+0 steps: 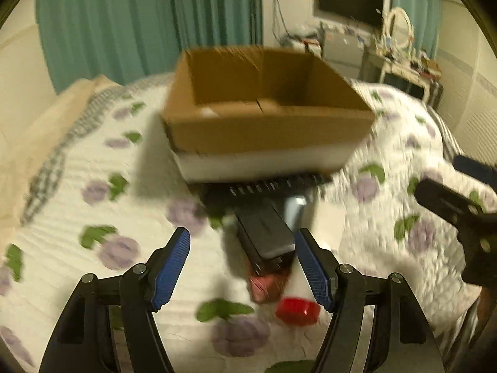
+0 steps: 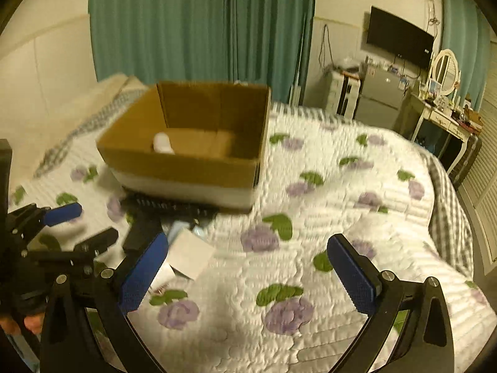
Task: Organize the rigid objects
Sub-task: 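Grasp the white-and-red bottle with the left gripper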
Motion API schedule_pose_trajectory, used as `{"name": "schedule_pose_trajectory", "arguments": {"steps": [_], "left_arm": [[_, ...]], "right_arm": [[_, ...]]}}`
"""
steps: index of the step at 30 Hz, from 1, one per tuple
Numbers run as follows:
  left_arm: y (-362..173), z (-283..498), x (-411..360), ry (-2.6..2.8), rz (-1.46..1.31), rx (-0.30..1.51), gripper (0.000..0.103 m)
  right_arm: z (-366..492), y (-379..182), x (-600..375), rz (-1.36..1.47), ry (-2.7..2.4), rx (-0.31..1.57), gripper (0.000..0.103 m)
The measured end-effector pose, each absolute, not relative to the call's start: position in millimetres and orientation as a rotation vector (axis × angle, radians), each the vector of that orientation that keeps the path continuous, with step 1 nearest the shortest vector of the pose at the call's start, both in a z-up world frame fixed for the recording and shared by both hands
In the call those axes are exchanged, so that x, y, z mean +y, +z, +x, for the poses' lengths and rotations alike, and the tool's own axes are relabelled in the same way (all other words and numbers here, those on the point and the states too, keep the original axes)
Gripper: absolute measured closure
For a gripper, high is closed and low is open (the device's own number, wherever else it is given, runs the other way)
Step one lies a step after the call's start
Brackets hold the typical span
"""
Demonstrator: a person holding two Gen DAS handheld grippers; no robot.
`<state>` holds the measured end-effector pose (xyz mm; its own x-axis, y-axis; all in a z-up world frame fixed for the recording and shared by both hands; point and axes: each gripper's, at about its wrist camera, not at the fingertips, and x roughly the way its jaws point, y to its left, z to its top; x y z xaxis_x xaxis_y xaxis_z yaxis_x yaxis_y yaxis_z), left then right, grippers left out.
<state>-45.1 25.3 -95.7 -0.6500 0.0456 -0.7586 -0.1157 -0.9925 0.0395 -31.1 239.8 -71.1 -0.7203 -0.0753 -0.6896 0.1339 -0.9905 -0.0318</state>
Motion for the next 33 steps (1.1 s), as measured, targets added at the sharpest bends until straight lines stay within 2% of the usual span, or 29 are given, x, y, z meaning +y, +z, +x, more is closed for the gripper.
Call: {"name": "schedule_pose_trajectory", "arguments": {"steps": [5,12,13,14,16,21,22,24,25,28,33], "left_arm": [[-114,-44,40,2.672,-1.292,0.114,0.030],[-139,-39,68,2.601,-1.311,0.222,0.033],[-139,-39,70,2.595,-1.305,0.236,0.037],[-139,-38,72,2.598,-1.299,0.249,0.048],[-137,-36,72,2.569,-1.297,0.241,0.057],[-122,-27,64,2.563,-1.281,0.199,0.068],[-115,-25,58,2.573,-1.266,0.170,0.073],[-95,-21,43,2.622,-1.208,0.108,0.097],[-88,-20,38,2.638,-1.190,0.095,0.101],[-70,-25,11,2.683,-1.144,0.038,0.101],[-88,-37,-10,2.647,-1.255,-0.031,0.099]], "right_arm": [[-42,-91,245,1.202,-2.790,0.066,0.000],[-49,-103,257,1.271,-2.805,0.014,0.000],[-49,-102,258,1.268,-2.806,0.008,0.000],[-49,-102,258,1.265,-2.808,0.005,0.000],[-48,-99,257,1.257,-2.812,0.007,0.000],[-44,-94,254,1.223,-2.819,0.015,0.000],[-43,-93,253,1.212,-2.819,0.017,0.000],[-42,-92,250,1.199,-2.816,0.025,0.000],[-41,-92,248,1.192,-2.814,0.032,0.000],[-41,-94,241,1.187,-2.797,0.043,0.000],[-44,-104,229,1.222,-2.774,0.102,0.000]]}}
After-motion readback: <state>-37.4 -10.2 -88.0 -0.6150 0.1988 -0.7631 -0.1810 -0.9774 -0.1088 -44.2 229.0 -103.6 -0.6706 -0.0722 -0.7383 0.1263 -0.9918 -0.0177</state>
